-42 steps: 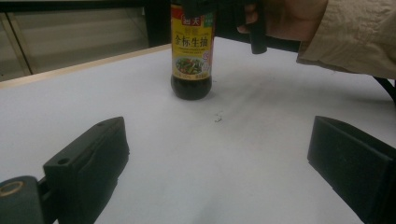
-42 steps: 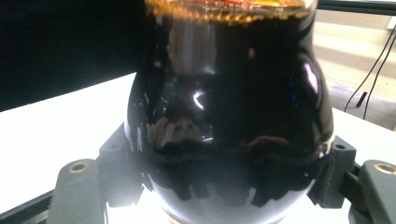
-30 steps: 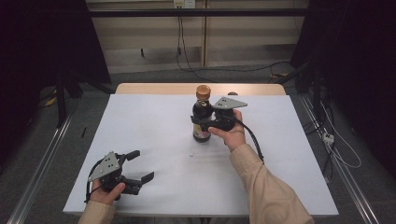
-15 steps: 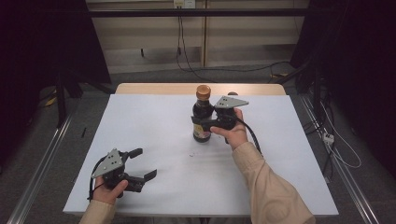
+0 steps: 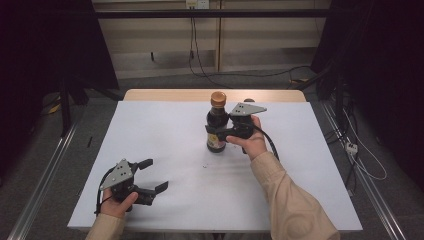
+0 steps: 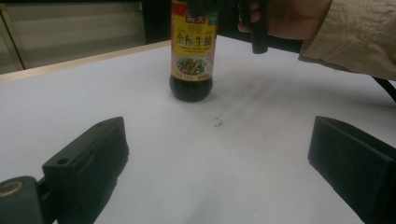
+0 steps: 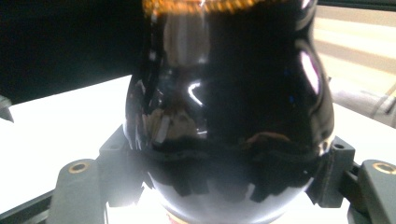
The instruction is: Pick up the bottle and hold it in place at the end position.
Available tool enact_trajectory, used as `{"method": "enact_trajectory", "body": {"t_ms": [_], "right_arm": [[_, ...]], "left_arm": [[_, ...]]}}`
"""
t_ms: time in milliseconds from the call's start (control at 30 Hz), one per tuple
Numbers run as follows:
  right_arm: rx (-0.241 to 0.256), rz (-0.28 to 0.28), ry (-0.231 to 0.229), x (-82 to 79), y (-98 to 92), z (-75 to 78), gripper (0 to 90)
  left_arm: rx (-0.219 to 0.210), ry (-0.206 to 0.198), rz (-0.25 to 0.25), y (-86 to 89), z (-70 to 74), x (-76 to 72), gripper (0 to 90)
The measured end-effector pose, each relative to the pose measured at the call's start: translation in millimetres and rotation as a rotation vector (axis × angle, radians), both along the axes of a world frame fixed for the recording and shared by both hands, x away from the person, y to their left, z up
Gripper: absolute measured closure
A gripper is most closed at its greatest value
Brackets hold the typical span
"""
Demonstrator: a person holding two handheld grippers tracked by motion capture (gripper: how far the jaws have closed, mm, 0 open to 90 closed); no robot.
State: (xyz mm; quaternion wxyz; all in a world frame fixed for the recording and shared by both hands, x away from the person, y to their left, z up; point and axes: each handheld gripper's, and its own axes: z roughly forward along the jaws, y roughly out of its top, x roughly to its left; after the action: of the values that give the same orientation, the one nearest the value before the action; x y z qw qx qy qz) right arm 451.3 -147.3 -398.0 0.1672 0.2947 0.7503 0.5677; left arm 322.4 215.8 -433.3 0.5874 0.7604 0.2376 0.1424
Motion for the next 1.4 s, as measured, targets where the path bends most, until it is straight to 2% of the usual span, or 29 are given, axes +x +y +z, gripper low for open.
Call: {"method": "enact_trajectory", "body": {"t_ms": [33,167,267,333,500,567,633,667,767,867,1033,1100,1167,1400], "right_arm": [[-0.001,-0.012,0.005,-1.1,0.9,0.3,26.8],[-0.006,-0.068,0.026,-6.5,3.6,1.3,26.0],[-0.020,-0.115,0.025,-12.7,4.4,0.3,26.5],[-0.034,-0.138,0.015,-16.8,3.7,-1.7,26.7],[-0.035,-0.165,0.000,-24.2,2.9,-3.5,28.5],[-0.019,-0.175,0.005,-25.0,3.8,-4.1,27.5],[-0.004,-0.179,0.013,-24.4,4.8,-4.9,26.7],[0.001,-0.188,0.009,-24.0,5.3,-5.4,26.9],[0.020,-0.222,0.024,-25.9,9.3,-6.6,25.5],[0.018,-0.262,0.014,-28.2,15.2,-6.4,23.3],[0.007,-0.314,0.006,-29.7,20.0,-7.5,27.6],[0.001,-0.317,-0.004,-29.8,21.6,-8.2,29.0],[-0.027,-0.289,-0.027,-28.6,19.8,-7.8,30.3],[-0.029,-0.193,-0.042,-24.0,11.1,-8.3,30.8]], "left_arm": [[-0.007,0.009,0.001,-0.7,-0.1,-0.8,4.6],[-0.007,0.001,-0.004,-1.9,1.6,-1.6,4.6],[0.006,-0.009,-0.009,-3.2,1.8,-1.3,4.6],[0.002,-0.001,-0.005,-4.3,1.3,-1.4,4.7],[-0.004,0.005,0.006,-4.4,1.2,0.3,4.7],[0.001,0.002,0.008,-5.0,2.1,1.3,4.7],[0.000,0.020,0.020,-6.9,3.0,1.9,4.9],[0.009,0.015,0.022,-6.9,3.4,3.2,4.9],[-0.001,0.027,0.032,-8.6,4.0,4.8,4.9],[-0.010,0.031,0.040,-8.5,4.4,6.7,4.9],[-0.014,0.038,0.048,-7.2,4.5,7.0,4.9],[-0.018,0.035,0.050,-6.8,4.9,6.8,4.9],[-0.016,0.039,0.050,-6.3,5.2,6.5,4.9],[-0.002,0.034,0.041,-8.6,10.9,8.3,4.9]]}}
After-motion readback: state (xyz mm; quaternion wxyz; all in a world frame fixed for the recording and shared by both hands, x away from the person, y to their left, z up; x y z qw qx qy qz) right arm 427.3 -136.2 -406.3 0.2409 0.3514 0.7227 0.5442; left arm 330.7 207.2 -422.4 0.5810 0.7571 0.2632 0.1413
